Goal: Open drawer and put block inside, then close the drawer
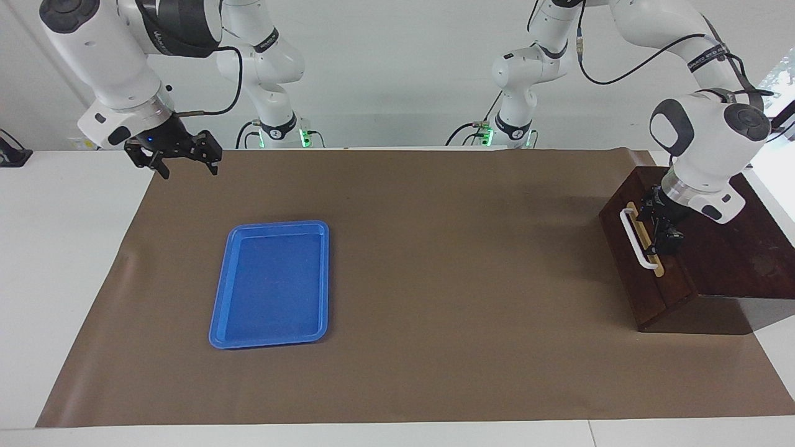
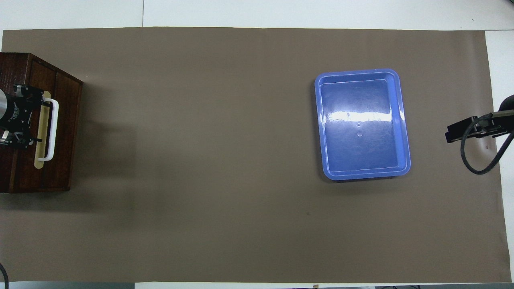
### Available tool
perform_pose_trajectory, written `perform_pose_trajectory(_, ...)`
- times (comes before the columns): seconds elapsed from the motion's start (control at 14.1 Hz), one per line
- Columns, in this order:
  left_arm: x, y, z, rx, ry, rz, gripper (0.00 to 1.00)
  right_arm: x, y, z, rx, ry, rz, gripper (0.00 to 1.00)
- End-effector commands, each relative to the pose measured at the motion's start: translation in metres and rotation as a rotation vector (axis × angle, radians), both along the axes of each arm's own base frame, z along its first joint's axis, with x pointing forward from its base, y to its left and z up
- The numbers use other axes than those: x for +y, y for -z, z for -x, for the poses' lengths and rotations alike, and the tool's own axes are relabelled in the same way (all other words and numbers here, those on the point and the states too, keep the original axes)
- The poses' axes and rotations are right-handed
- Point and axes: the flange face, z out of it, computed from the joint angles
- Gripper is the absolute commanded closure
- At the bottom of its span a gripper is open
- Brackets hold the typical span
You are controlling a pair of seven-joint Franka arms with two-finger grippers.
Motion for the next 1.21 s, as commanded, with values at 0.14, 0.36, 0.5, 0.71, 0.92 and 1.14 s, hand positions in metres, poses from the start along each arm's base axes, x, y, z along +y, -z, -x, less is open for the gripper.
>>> perform_pose_trajectory(0.14,-0.074,-0.083,0.019,0.057,0.238,-0.021,0.0,-0.004,0.0,-0.004,0.002,-0.018,0.011,0.0)
perform_pose_trajectory(0.36,-0.094,-0.1,0.035,0.109,0.526,0.013,0.0,-0.005,0.0,-0.004,0.006,-0.017,0.011,0.0)
perform_pose_trajectory(0.5,-0.1,-0.111,0.039,0.136,0.692,0.022,0.0,-0.006,-0.001,-0.003,0.005,-0.017,0.011,0.0)
perform_pose_trajectory(0.71,-0.099,-0.116,0.045,0.182,0.967,0.061,0.0,-0.006,0.0,-0.003,0.011,-0.018,0.009,0.0)
perform_pose_trajectory(0.92,-0.085,-0.127,0.054,0.23,1.098,0.132,0.0,-0.004,0.0,-0.003,0.004,-0.023,0.006,0.0)
perform_pose_trajectory(1.14,-0.081,-0.119,0.048,0.215,1.193,0.204,0.0,-0.004,0.003,-0.001,0.009,-0.021,0.006,0.0)
